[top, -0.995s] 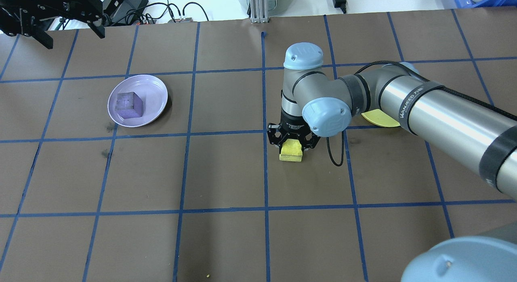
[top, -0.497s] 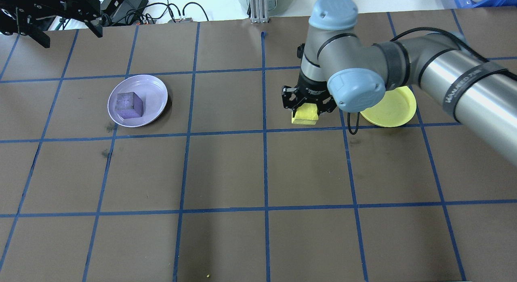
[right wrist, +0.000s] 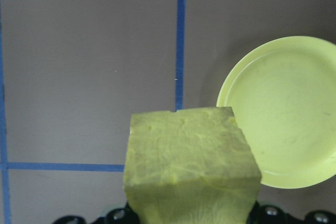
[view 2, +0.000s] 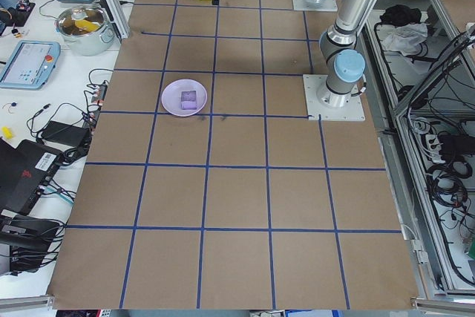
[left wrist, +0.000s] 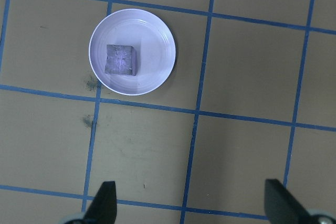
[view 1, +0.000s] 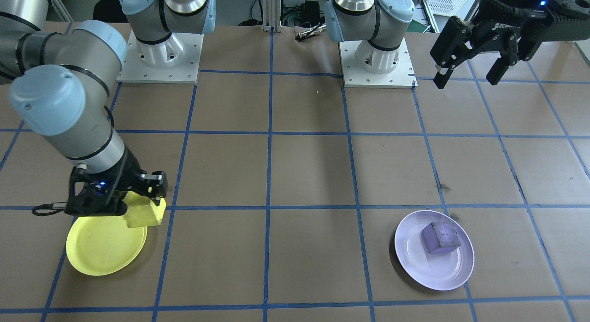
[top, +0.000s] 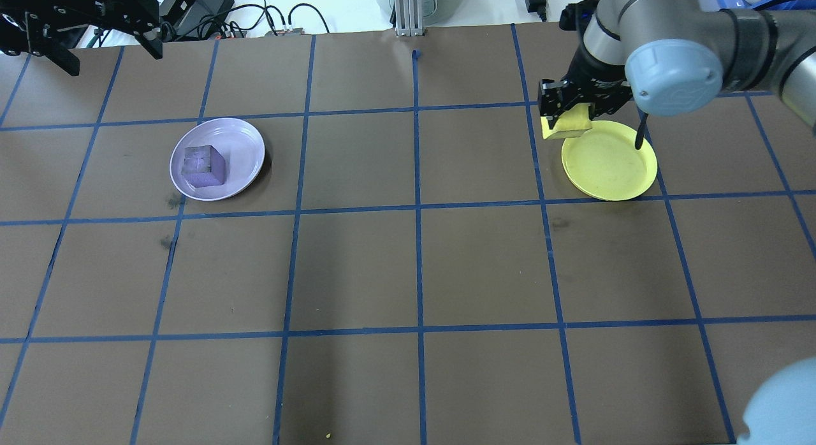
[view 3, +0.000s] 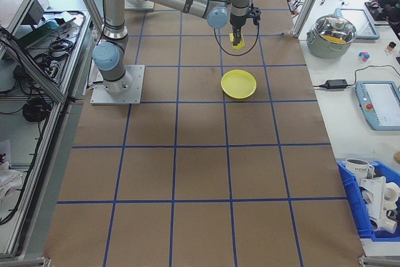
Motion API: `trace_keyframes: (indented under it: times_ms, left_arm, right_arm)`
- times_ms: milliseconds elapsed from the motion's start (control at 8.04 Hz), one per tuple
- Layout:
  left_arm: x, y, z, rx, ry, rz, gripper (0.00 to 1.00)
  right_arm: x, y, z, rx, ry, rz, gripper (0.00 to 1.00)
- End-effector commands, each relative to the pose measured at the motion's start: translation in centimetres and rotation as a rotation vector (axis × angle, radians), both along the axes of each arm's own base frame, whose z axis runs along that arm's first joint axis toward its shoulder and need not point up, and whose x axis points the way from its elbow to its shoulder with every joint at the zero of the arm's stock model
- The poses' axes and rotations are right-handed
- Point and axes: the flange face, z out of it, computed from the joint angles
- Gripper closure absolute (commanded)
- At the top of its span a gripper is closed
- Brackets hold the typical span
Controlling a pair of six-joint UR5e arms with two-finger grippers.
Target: Sort blocks by color into plates
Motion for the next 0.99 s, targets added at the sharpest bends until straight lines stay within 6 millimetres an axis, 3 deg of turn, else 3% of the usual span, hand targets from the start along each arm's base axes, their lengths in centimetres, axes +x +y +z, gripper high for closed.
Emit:
trace_keyframes:
  times_ms: [0,249,373,497,622,746,870]
  left_arm:
    - [-0.1,0.1,0.1,-0.002,0.004,-0.001,0.00]
    - [-0.1,0.1,0.1,-0.003,0.004,-0.001,0.00]
    - [-0.1,0.2,0.2,-0.005,0.003,-0.001,0.00]
    - [-0.1,0.2,0.2,-0.005,0.005,-0.002,0.00]
    - [-0.1,0.3,0.3,-0.006,0.003,-0.001,0.00]
    - [-0.1,0.3,0.4,-0.008,0.005,-0.002,0.00]
    - [-0.1,0.4,0.4,-0.009,0.001,-0.001,0.00]
  right_arm:
    - [-6.7,-1.9,-1.0,0.000,0.018,0.047,1.00]
    - [-8.7,-3.7,-4.1,-0.025,0.088,0.051,1.00]
    - [-9.1,-4.0,-6.7,0.030,0.109,0.052,1.00]
    - [-9.1,-3.7,-8.0,0.088,0.102,0.055,1.00]
    - [-9.0,-3.1,-8.5,0.139,0.092,0.058,0.89]
    - [-8.9,-2.9,-8.9,0.164,0.086,0.072,0.88]
    - [-9.1,-3.0,-9.0,0.161,0.094,0.134,0.72]
